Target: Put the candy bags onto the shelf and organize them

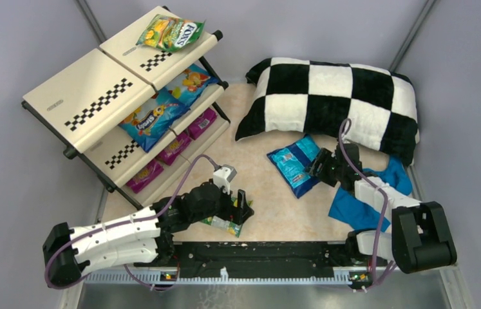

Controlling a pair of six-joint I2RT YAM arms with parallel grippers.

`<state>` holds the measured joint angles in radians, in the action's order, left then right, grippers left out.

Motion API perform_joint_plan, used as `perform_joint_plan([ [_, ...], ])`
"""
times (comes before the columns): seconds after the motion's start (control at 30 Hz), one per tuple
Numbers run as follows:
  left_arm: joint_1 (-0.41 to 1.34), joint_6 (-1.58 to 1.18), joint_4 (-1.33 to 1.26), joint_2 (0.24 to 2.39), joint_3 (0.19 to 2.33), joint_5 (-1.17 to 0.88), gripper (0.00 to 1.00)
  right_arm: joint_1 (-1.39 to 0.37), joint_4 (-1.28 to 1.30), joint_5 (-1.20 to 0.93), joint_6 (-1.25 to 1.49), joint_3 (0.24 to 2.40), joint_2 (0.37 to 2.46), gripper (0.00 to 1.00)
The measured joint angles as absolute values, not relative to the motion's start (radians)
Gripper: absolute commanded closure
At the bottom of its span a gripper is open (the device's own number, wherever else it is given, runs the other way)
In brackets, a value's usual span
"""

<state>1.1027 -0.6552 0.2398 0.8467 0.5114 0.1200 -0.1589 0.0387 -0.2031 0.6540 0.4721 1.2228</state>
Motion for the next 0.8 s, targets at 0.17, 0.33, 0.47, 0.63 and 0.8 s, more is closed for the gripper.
perform_joint_plan([
  [0.17, 1.103, -0.659, 0.225, 0.847, 0.511, 0.111, 0.01, -0.287, 0.009, -0.174, 0.654, 0.471, 1.248, 0.38],
  [0.33, 1.103, -0.681, 0.172, 0.887, 0.514, 0.098, 0.01, -0.468, -0.025, -0.198, 0.658, 0.474, 1.294, 0.37],
  [0.47, 1.103, -0.702, 0.118, 0.953, 0.522, 0.096, 0.01, -0.510, 0.001, -0.207, 0.654, 0.479, 1.277, 0.28],
  [0.63, 1.102, -0.712, 0.041, 1.097, 0.577, 0.098, 0.01, -0.434, 0.102, -0.183, 0.624, 0.480, 1.093, 0.10],
  [0.8, 1.077, -0.736, -0.046, 1.335, 0.721, 0.101, 0.01, -0.157, 0.100, -0.228, 0.627, 0.463, 0.965, 0.07],
])
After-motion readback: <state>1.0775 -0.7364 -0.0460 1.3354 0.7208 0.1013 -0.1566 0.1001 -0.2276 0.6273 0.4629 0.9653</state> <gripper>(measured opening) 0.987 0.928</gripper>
